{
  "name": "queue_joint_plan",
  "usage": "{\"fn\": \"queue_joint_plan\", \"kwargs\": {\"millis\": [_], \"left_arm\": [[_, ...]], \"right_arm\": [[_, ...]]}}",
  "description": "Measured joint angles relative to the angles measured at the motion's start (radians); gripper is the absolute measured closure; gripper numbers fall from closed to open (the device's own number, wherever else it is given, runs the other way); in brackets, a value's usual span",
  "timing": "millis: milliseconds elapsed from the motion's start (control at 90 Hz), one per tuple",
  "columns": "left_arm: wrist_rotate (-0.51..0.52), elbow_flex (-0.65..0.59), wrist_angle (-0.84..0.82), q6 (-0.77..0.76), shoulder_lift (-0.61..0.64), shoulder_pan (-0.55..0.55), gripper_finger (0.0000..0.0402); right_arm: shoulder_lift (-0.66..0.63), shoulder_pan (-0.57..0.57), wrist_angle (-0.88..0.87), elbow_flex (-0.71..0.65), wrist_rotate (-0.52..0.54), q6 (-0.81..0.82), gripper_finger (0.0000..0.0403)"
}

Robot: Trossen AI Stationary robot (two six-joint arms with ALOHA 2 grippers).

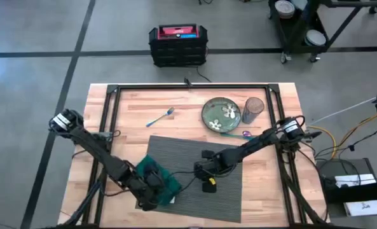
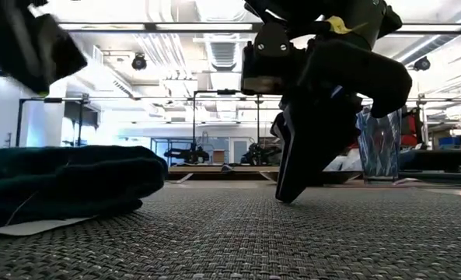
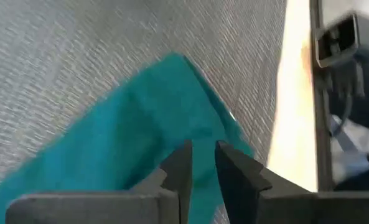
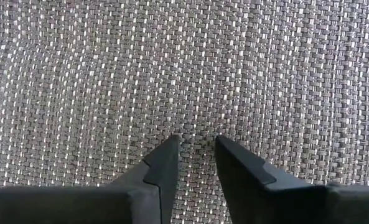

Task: Set table place
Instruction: Put the green napkin on the gray place mat

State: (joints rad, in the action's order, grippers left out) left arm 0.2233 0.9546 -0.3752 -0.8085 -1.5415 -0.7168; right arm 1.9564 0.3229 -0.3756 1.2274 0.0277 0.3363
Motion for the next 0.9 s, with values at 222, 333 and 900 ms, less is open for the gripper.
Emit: {"fn": "queue_joint_plan", "kwargs": {"millis": [222,333,900], "left_arm": [[0.061,-0.002,0.024,0.11,-0.076,-0.048,0.0309],[0.071,-0.002,0.027,0.138,-0.125,-0.044,0.029],[0.153,0.0,0.06,0.191,-0.137,-0.039,0.0336]], "right_arm": [[0.0,0.002,0.024,-0.002,0.002,-0.023,0.0298],[0.0,0.002,0.03,-0.002,0.002,-0.024,0.0293],[0.0,0.002,0.048,-0.017,0.002,-0.026,0.0293]]}}
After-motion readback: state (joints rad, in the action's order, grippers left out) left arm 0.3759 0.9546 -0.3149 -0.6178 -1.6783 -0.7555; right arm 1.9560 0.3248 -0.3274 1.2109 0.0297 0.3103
